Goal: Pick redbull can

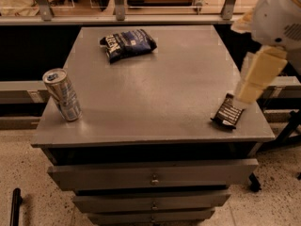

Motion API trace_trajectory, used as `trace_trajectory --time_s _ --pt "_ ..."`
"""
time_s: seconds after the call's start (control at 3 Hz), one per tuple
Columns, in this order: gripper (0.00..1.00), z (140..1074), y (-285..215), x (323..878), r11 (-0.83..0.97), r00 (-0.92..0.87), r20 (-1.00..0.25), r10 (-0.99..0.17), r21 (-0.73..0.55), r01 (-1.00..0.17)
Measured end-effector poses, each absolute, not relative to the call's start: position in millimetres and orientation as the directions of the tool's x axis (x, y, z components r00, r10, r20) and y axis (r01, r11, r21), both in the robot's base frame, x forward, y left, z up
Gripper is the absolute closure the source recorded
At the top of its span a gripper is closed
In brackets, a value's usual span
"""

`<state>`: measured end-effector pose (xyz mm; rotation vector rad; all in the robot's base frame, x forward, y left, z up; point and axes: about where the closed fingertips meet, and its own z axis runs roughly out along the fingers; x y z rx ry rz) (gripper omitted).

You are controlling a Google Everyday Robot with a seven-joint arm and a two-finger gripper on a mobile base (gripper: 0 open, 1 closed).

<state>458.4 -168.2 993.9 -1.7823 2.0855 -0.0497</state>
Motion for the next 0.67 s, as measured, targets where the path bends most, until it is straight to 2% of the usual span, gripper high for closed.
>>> trace_trajectory --time_s 0.67 --pt "0.0 1041 -17 493 -0.063 0.183 -0.334 -0.925 -0.34 -0.938"
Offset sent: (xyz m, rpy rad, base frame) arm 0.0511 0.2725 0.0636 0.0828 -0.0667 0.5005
